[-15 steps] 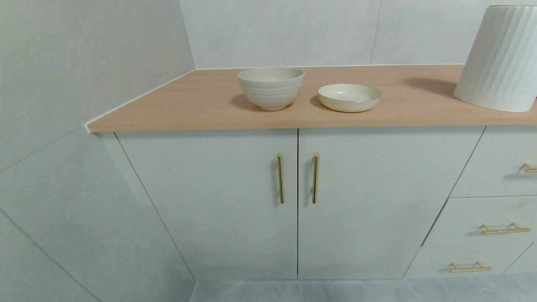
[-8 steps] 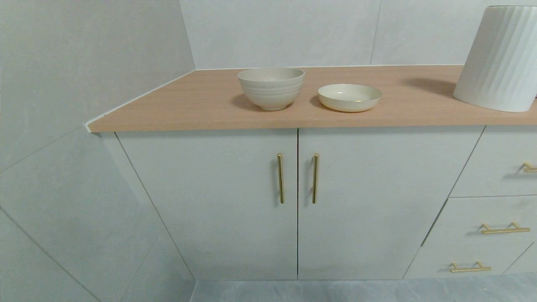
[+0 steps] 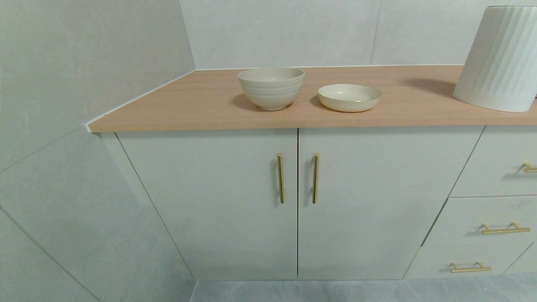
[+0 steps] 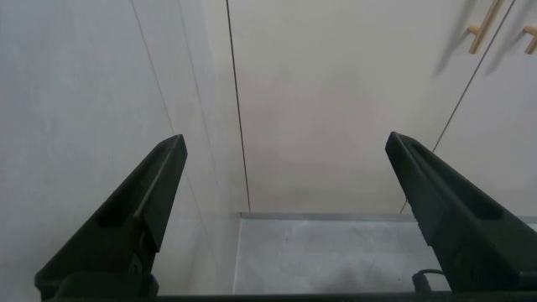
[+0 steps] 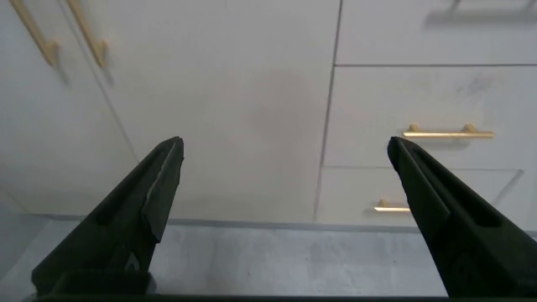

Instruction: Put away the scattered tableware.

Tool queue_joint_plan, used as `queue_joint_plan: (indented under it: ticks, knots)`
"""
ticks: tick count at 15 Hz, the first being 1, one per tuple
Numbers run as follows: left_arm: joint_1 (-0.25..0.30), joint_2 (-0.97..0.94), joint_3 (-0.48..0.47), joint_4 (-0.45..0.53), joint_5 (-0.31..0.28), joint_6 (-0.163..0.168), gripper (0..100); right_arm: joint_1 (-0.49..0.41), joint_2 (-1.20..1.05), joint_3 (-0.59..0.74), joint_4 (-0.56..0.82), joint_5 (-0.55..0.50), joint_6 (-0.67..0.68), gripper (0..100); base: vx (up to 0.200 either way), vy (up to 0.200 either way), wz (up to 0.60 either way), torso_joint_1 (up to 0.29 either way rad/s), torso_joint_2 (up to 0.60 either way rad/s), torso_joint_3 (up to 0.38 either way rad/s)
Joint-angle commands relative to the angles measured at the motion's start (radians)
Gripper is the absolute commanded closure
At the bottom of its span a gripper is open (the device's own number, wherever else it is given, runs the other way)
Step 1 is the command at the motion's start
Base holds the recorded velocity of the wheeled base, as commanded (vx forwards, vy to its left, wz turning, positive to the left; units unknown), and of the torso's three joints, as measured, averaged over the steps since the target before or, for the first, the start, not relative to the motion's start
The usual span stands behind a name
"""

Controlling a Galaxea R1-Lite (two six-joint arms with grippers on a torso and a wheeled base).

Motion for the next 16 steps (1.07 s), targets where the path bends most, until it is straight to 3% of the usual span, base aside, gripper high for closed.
queue_joint_plan:
  ticks: [1, 3, 6, 10, 12, 16]
  knots:
    - [0.000, 0.002, 0.000, 0.001, 0.000, 0.000, 0, 0.016, 0.054, -0.103, -0.033, 0.085, 0.044, 0, 0.000, 0.000, 0.00, 0.000, 0.00, 0.000]
    - [0.000, 0.002, 0.000, -0.001, 0.000, -0.001, 0, 0.031, 0.141, -0.108, -0.033, 0.191, 0.044, 0, 0.000, 0.000, 0.00, 0.000, 0.00, 0.000]
    - [0.000, 0.002, 0.000, 0.001, 0.000, -0.001, 0, 0.059, 0.344, -0.174, -0.037, 0.258, 0.043, 0, 0.000, 0.000, 0.00, 0.000, 0.00, 0.000]
    - [0.000, 0.002, 0.000, 0.001, 0.000, -0.001, 0, 0.200, 0.646, -0.277, -0.068, 0.289, 0.052, 0, 0.000, 0.000, 0.00, 0.000, 0.00, 0.000]
    - [0.000, 0.002, 0.000, -0.001, 0.000, -0.001, 0, 0.226, 0.718, -0.280, -0.099, 0.289, 0.052, 0, 0.000, 0.000, 0.00, 0.000, 0.00, 0.000]
    - [0.000, 0.002, 0.000, 0.001, 0.000, 0.000, 0, 0.300, 1.062, -0.296, -0.403, 0.288, 0.052, 0, 0.000, 0.000, 0.00, 0.000, 0.00, 0.000]
